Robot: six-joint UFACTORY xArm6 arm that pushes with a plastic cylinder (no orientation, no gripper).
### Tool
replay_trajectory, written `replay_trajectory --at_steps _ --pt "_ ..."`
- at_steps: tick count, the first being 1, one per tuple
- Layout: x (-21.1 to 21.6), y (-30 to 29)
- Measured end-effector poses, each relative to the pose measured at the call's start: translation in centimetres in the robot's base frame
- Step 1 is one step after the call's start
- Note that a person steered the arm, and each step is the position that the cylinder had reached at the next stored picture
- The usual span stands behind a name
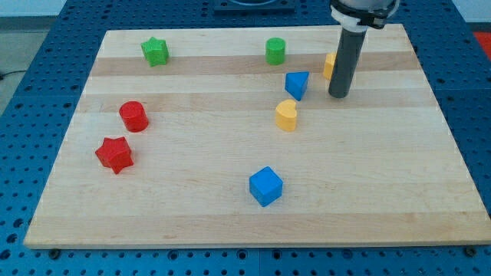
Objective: Put the yellow hexagon horizontal to the green circle
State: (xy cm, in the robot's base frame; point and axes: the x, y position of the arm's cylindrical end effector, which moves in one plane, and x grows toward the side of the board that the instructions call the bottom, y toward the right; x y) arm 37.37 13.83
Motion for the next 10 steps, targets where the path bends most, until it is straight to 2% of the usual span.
replay_trajectory --at_steps 6,7,8,10 --pt "-1.2 -1.2" --pt "-4.2 -1.2" --pt "-4.7 -1.2" --pt "-6.1 2.5"
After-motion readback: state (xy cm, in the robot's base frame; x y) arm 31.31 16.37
